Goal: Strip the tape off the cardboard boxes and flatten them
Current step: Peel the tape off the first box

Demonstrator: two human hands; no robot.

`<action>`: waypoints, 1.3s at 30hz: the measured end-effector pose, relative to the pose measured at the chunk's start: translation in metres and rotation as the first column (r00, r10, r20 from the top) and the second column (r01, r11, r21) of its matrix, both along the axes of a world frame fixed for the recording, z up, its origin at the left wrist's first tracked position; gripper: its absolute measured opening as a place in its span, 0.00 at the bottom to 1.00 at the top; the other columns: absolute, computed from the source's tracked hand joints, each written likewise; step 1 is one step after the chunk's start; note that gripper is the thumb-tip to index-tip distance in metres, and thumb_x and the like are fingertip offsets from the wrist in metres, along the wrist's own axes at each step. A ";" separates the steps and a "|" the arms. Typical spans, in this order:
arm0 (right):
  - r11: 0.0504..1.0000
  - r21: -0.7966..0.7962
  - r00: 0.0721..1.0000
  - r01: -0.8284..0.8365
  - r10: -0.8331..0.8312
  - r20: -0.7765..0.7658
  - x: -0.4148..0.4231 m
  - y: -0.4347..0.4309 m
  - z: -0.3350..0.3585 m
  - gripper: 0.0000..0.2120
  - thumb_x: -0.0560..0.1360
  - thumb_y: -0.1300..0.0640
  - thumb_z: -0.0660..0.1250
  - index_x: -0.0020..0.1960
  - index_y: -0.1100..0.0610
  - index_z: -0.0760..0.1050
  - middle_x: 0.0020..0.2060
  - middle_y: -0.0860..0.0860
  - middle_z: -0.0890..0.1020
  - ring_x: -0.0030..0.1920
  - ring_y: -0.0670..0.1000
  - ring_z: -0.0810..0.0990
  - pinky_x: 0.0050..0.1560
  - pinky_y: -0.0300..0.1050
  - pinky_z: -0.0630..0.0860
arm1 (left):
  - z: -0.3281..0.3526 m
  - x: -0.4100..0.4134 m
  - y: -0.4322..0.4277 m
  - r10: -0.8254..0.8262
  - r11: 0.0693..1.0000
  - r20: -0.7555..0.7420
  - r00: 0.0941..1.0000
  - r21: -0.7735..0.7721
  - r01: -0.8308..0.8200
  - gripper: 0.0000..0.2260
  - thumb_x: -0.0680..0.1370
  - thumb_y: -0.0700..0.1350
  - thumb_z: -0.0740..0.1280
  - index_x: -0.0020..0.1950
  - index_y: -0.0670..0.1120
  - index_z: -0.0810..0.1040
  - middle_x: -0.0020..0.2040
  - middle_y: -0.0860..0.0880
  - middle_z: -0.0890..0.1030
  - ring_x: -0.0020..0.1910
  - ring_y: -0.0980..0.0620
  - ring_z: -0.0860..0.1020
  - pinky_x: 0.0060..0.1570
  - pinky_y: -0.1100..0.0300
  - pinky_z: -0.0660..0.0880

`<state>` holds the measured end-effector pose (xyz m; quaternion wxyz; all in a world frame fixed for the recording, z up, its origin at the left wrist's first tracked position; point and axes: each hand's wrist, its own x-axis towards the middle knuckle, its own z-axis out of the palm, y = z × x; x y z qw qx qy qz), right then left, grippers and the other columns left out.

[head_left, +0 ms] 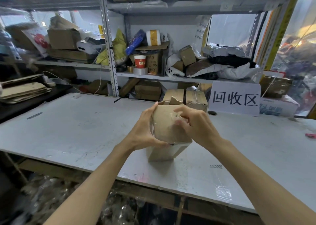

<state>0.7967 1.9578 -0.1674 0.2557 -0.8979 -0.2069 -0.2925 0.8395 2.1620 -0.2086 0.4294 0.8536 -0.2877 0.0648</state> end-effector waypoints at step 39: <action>0.952 0.303 0.967 -0.035 0.108 -0.230 0.002 -0.003 0.006 0.11 0.72 0.64 0.72 0.52 0.56 0.75 0.40 0.49 0.82 0.41 0.46 0.81 0.41 0.38 0.76 | 0.021 -0.014 0.006 0.195 0.978 0.112 0.974 0.050 -0.202 0.65 0.51 0.70 0.74 0.80 0.54 0.46 0.71 0.52 0.59 0.68 0.50 0.61 0.67 0.43 0.69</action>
